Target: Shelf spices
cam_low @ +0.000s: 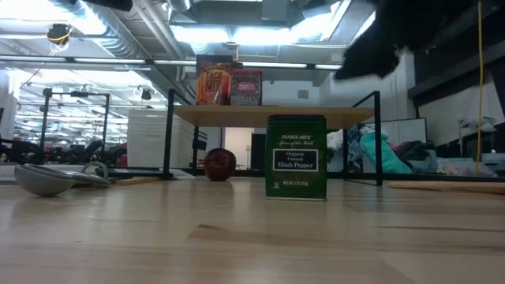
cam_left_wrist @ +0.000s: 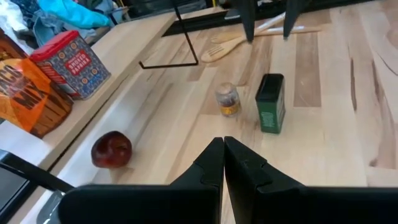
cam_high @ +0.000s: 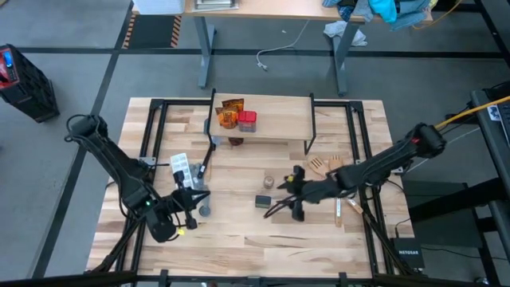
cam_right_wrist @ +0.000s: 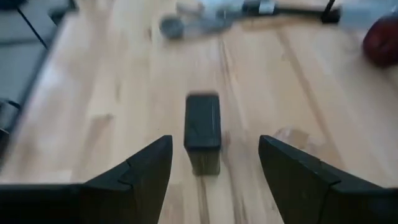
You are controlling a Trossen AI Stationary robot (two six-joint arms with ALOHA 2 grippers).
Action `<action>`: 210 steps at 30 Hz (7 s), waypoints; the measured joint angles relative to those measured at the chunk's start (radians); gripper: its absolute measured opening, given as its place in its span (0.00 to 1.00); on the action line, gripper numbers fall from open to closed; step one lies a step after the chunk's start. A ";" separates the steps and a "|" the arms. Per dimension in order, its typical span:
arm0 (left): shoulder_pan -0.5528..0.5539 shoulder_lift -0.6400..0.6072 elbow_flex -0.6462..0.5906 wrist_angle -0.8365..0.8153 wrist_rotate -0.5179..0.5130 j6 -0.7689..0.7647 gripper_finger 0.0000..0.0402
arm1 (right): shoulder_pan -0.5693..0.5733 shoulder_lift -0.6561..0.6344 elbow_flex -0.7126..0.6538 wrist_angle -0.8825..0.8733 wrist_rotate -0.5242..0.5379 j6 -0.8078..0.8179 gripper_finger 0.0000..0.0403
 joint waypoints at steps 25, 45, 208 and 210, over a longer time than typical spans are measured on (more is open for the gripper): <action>-0.003 0.017 0.000 0.004 0.008 -0.026 0.01 | -0.001 0.410 -0.001 0.450 0.022 -0.001 0.61; 0.000 0.018 -0.012 0.019 -0.063 -0.076 0.01 | -0.001 0.339 -0.001 0.549 0.193 -0.319 0.29; 0.293 0.247 -0.301 1.177 0.331 0.450 0.01 | 0.084 0.182 -0.001 -0.160 0.311 -0.064 0.70; 0.293 0.247 -0.301 1.178 0.331 0.450 0.01 | 0.078 0.196 -0.009 -0.122 0.337 -0.067 0.70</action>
